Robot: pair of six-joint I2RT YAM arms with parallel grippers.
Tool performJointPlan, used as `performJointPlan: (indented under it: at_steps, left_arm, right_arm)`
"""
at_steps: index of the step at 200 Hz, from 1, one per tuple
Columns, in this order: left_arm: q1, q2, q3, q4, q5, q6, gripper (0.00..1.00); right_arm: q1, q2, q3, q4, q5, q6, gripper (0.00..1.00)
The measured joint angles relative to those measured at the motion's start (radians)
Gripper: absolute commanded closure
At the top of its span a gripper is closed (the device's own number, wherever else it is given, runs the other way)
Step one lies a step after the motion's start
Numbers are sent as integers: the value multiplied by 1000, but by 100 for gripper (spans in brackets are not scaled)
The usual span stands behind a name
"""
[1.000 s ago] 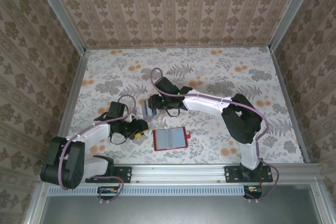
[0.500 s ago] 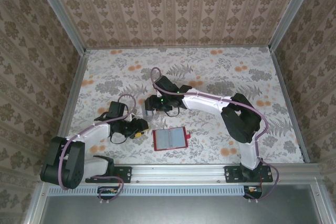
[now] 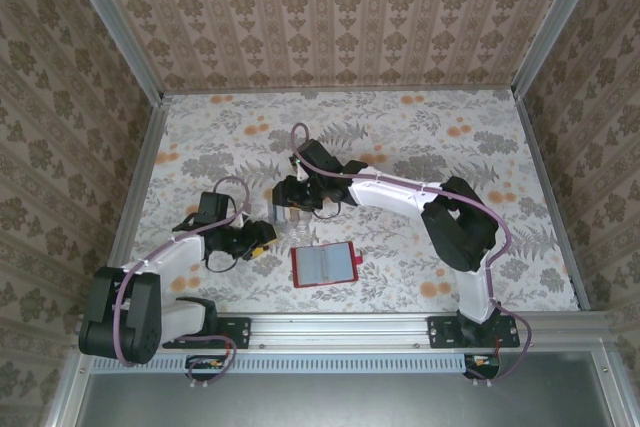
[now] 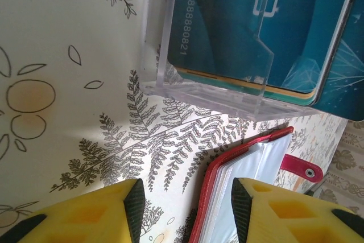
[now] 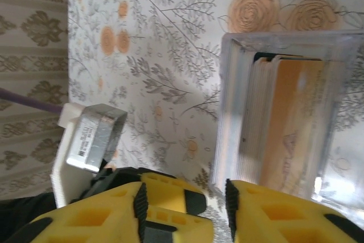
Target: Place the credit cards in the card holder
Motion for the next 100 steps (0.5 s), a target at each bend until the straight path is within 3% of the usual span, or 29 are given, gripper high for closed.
performJointPlan:
  at_steps: [31,56,100]
  left_arm:
    - [0,-7,-10,19,4,-12,53]
    - [0,-10,-13,19,4,-13,53]
    - [0,-13,-16,20,3,-13,53]
  right_arm:
    - [0,0,-1,13,1,3,61]
    - [0,0,-1,-6,33,-17,54]
    - [21,0,12,-116,188,-91,47]
